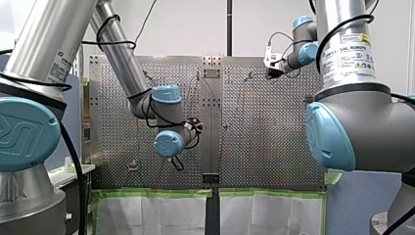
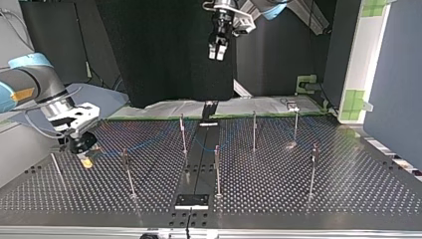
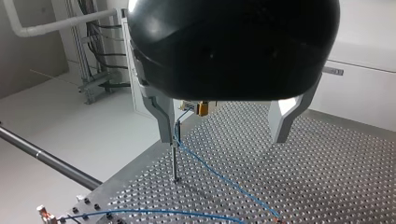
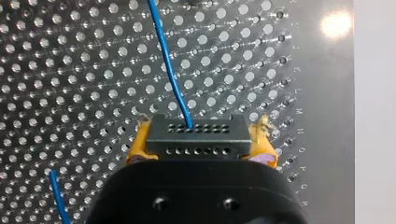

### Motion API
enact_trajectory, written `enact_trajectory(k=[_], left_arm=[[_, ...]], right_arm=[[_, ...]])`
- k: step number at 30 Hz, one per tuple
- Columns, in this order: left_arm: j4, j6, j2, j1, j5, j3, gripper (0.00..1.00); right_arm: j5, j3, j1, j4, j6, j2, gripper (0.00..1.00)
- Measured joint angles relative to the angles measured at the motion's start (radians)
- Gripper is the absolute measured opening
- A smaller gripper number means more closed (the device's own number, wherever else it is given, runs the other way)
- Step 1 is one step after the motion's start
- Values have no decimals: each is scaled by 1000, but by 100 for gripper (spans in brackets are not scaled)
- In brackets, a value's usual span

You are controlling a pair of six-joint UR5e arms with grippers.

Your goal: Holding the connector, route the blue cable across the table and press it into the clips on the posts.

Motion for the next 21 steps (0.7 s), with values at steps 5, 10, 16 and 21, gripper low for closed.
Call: enact_trajectory(k=[5,10,16,21], left_arm=[[22,0,0,0,0,-22,100],[25,0,0,0,0,-25,100],[26,0,0,0,0,-25,100],[26,0,0,0,0,-26,100]], right_arm=[[0,0,2,2,0,0,0],[0,0,3,2,0,0,0],[0,0,3,2,0,0,0],[0,0,3,2,0,0,0]])
